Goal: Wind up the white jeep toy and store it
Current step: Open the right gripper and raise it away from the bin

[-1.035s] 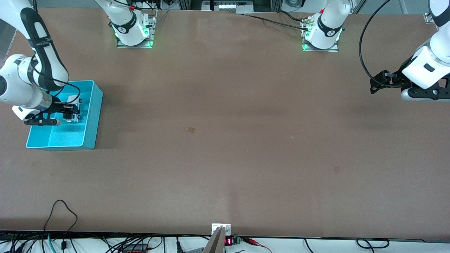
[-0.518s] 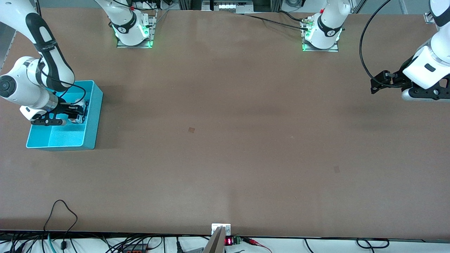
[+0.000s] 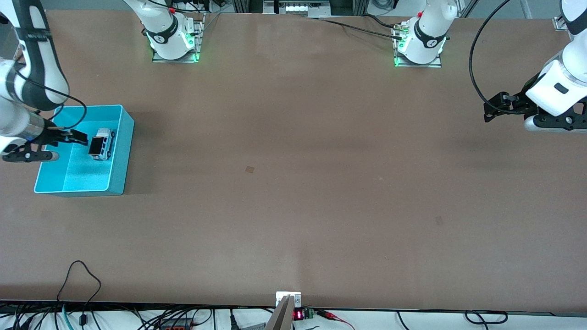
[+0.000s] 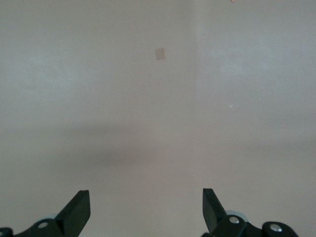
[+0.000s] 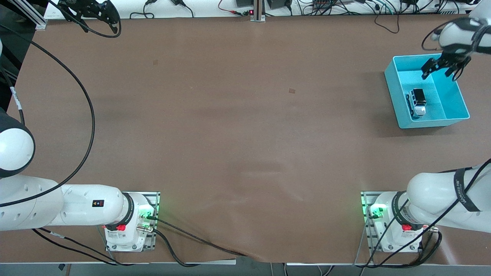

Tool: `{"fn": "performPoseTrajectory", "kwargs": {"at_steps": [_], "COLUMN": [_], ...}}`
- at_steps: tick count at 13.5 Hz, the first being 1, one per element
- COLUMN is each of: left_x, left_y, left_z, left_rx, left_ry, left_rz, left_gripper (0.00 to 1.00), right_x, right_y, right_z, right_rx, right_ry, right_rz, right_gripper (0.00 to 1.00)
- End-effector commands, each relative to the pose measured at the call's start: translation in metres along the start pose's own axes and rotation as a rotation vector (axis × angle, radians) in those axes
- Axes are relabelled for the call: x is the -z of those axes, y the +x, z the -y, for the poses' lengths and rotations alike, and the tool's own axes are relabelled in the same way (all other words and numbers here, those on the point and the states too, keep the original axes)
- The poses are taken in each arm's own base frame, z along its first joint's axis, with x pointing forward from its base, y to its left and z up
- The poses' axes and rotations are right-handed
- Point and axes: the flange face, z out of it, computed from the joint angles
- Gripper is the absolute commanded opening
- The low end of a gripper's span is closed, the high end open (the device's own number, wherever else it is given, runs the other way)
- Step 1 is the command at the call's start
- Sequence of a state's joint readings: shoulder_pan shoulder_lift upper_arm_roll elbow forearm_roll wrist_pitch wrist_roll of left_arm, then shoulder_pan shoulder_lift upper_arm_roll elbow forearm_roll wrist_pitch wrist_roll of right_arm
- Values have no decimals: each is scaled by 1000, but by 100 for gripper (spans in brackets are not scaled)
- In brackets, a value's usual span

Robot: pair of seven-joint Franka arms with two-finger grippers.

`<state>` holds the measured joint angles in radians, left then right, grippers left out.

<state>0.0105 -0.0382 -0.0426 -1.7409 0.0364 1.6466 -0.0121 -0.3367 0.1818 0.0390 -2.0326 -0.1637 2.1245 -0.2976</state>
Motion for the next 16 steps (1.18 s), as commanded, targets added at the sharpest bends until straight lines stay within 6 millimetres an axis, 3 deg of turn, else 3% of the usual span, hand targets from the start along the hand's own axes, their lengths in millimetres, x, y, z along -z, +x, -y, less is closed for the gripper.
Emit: {"fn": "performPoseTrajectory", "kwargs": {"at_steps": [1, 3, 6, 8, 10, 14, 16], "left_x": [5, 5, 9, 10, 9, 9, 10], "left_y": [-1, 0, 1, 1, 1, 0, -1], "left_z": [5, 6, 0, 1, 1, -1, 0], "left_rx": [7, 7, -2, -1, -2, -3, -1], "left_ry": [-16, -16, -14, -14, -14, -15, -15], "left_rz": [21, 18, 10, 10, 10, 15, 21], "left_gripper": [100, 100, 100, 100, 100, 100, 100], "right_x": [66, 103, 158, 190, 215, 246, 259], "right_y": [21, 32, 42, 37, 27, 13, 6], "right_z": [13, 28, 75, 91, 107, 155, 162], "right_rx": [42, 71, 84, 29, 25, -59, -92], "right_ry": [-22, -31, -35, 0, 38, 43, 64], "right_rz": [4, -7, -15, -22, -59, -79, -101], "right_gripper": [100, 100, 100, 100, 100, 100, 100]}}
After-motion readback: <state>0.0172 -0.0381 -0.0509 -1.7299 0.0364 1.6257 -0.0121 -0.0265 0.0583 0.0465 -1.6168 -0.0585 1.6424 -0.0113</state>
